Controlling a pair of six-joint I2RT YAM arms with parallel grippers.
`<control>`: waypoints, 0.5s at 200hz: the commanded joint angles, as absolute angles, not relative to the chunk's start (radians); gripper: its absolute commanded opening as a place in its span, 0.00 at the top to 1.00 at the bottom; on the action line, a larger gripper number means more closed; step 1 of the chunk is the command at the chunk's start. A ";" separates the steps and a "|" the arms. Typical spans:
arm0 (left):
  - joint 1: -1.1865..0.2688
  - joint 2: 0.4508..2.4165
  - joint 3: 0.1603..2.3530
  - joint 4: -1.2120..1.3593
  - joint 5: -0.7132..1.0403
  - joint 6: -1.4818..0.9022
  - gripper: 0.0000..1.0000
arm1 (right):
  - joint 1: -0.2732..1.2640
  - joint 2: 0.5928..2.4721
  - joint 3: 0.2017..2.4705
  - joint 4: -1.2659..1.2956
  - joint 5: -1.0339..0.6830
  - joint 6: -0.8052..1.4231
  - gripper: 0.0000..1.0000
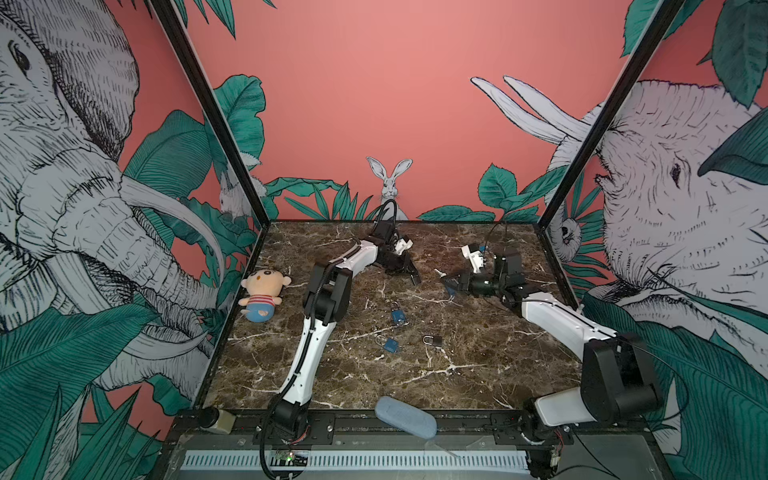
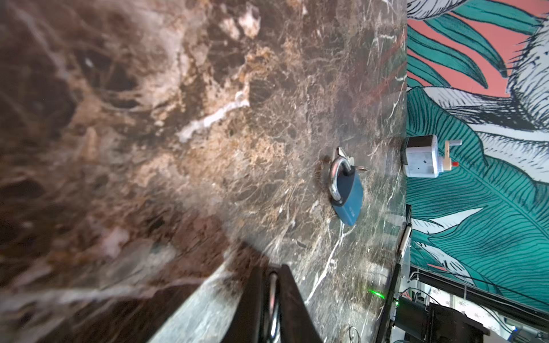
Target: Lock with the key
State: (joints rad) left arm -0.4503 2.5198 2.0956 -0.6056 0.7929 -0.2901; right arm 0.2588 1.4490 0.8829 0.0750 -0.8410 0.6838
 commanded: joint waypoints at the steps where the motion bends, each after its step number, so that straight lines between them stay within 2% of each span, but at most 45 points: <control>1: -0.440 2.518 2.117 -0.644 0.786 -0.277 0.72 | 0.255 1.461 0.925 0.101 -0.816 0.680 1.00; 41: -0.420 2.490 2.088 -0.601 0.779 -0.316 0.69 | 0.265 1.485 0.949 0.047 -0.692 0.671 1.00; 100: -0.331 2.290 1.870 -0.424 0.755 -0.412 0.67 | 0.349 1.593 1.042 -0.011 -0.492 0.647 1.00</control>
